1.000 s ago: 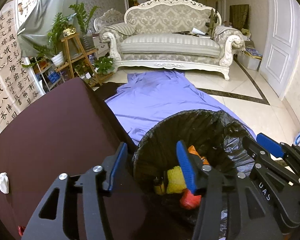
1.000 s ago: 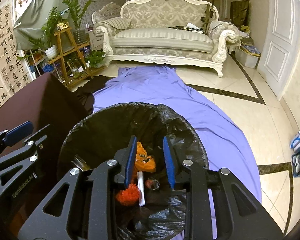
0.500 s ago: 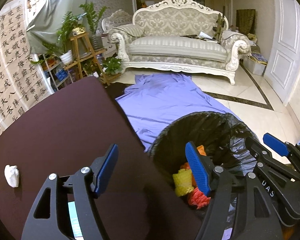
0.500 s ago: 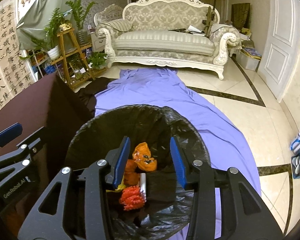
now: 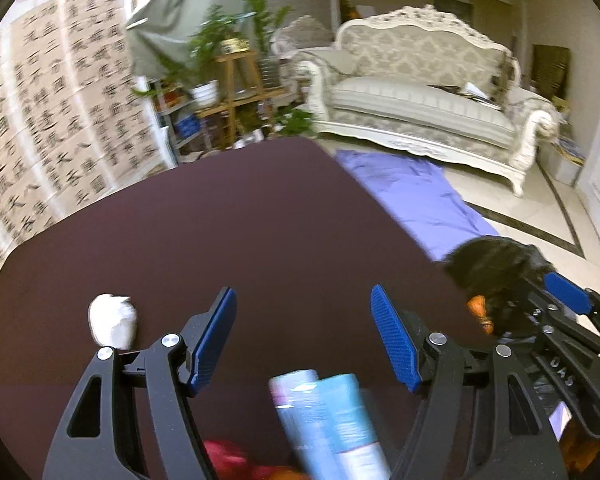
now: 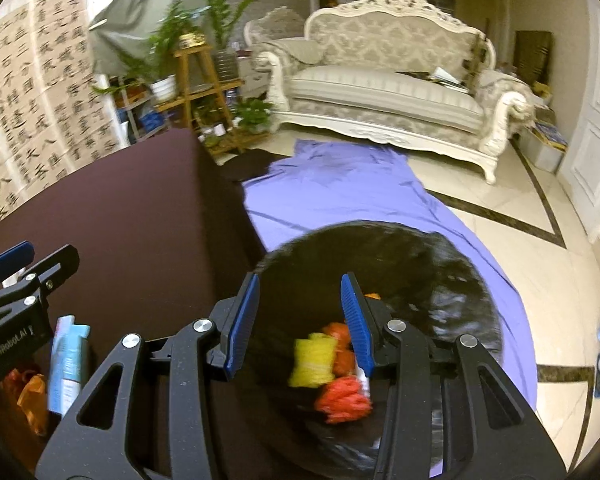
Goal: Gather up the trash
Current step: 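Move both grippers back over the table toward the tissue ball, then grasp the white tissue ball with the left gripper while the right gripper grasps the black tube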
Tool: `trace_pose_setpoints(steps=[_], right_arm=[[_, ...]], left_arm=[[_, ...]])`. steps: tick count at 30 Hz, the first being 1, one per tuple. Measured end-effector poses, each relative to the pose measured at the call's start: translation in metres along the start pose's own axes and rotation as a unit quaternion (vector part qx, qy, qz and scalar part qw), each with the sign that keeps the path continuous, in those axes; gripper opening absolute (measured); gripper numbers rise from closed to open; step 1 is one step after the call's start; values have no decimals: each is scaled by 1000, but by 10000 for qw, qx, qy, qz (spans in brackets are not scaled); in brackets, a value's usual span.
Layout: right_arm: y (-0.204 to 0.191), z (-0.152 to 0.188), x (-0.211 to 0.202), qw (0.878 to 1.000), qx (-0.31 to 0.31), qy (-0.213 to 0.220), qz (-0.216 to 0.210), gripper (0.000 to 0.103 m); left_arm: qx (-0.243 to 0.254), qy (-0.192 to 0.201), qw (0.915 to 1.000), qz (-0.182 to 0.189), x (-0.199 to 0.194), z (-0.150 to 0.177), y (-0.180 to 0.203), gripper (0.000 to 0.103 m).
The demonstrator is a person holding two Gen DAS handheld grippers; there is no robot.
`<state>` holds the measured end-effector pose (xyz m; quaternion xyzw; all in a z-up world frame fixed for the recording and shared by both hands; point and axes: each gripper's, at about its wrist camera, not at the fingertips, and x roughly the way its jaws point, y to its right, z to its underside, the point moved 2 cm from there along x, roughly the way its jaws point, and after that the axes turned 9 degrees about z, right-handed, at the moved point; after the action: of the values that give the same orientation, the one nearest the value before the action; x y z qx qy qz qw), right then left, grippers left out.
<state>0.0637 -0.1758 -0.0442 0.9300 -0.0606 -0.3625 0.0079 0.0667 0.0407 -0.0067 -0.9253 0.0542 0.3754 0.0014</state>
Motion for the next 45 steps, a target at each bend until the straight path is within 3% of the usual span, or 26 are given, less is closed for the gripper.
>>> trace_pose_setpoints(steps=[12,20,27,45], right_arm=[[-81,-7,3,9973,-592,-63,-426,41],[-103,-8,6,9958,-749,-152,-500,42],[-112,-6,5,9951,-856,-195,-453,42],[-116,23,-30,9912,-1094,-267,-698,42]], left_arm=[[-690,-111,9948,-735,-3,19,-95,68],[-897,-388,9933,-616,14,25,-124,67],[-852,-543,9940,-425,21,30,-123,35],[-684,-373,9964,-344,-14,47,-120,32]])
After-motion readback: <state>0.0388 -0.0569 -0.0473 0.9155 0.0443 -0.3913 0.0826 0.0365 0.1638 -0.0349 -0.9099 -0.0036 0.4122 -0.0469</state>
